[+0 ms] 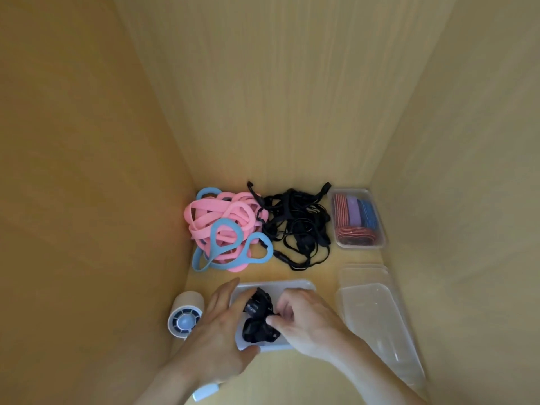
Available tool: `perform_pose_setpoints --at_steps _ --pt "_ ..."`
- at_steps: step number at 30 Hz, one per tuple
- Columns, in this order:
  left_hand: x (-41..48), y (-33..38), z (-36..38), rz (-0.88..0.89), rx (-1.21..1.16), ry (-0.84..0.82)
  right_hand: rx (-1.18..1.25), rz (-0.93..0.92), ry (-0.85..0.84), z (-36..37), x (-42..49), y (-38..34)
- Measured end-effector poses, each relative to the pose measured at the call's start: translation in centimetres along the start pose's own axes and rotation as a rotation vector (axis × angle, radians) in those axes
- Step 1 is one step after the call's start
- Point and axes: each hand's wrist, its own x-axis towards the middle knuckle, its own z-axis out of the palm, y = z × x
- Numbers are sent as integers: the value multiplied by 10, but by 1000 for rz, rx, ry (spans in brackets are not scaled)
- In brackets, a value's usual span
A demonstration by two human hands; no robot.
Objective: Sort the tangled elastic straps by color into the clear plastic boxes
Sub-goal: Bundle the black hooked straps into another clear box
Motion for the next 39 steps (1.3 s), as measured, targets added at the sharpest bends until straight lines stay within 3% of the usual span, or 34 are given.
perform_pose_setpoints --at_steps 11,13,15,18,22,30,39 --pt "13 20 -1 -12 -88 96 130 -1 189 -56 26 14" --pt "15 22 -2 -21 -111 87 137 13 121 -65 24 17" --pt "14 23 -1 -31 -122 66 135 24 -49 -65 17 14" --pt "12 18 5 -26 -57 1 -2 14 -195 -44 10 0" --pt "10 12 10 -2 -9 43 -32 -14 -240 -2 18 -14" --pt "13 13 8 -6 -36 71 246 55 -299 19 42 -11" --pt "14 14 3 -13 -16 22 -58 59 -241 6 28 -15"
